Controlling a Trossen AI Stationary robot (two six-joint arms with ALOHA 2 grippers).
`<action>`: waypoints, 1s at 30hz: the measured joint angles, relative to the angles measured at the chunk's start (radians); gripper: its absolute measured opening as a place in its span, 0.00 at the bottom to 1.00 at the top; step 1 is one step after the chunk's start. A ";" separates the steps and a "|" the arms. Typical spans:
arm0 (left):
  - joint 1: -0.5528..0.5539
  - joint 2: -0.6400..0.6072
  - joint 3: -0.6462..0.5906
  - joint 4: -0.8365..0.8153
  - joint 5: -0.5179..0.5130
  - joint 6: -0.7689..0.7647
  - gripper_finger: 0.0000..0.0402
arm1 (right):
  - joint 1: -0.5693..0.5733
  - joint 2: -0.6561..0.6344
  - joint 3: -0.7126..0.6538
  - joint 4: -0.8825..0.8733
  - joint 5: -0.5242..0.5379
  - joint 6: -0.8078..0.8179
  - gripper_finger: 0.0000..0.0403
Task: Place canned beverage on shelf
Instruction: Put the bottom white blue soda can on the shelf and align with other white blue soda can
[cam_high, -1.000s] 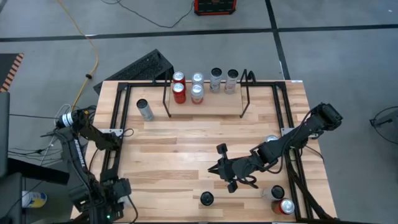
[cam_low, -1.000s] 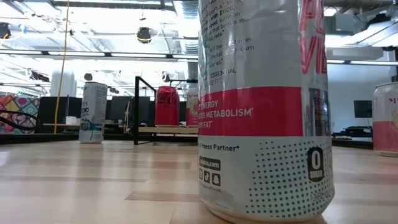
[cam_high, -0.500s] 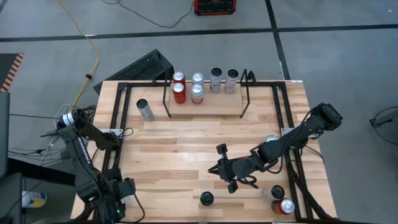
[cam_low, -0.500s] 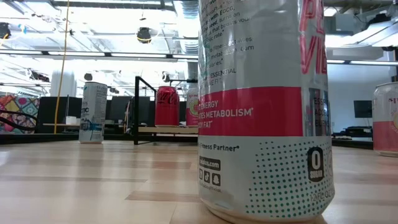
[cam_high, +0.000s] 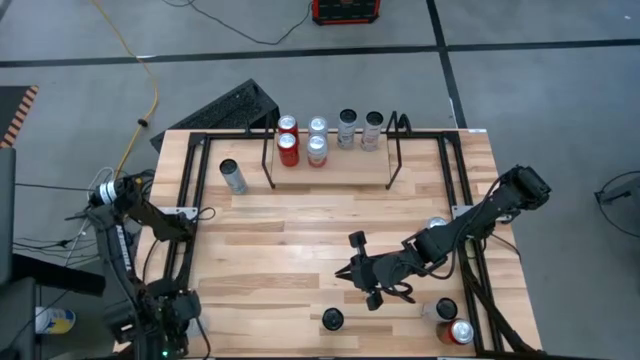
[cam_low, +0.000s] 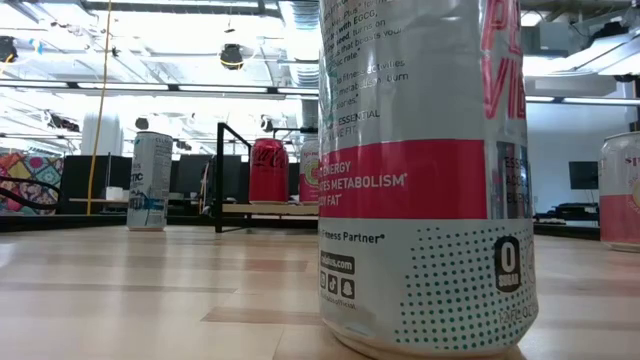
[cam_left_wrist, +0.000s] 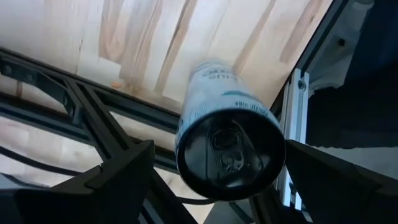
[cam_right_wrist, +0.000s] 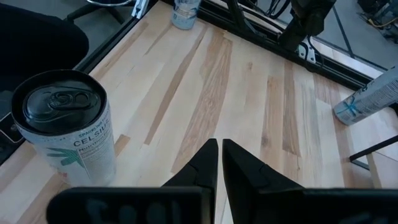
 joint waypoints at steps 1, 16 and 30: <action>-0.004 0.001 0.000 0.001 0.000 -0.006 0.85 | 0.000 0.000 0.000 0.002 0.000 0.001 0.12; -0.011 0.004 -0.035 0.025 -0.002 0.024 0.84 | 0.000 0.000 0.000 0.006 0.000 0.000 0.12; 0.021 0.004 -0.030 0.022 0.044 0.102 0.58 | 0.000 0.000 0.000 0.006 0.000 -0.002 0.12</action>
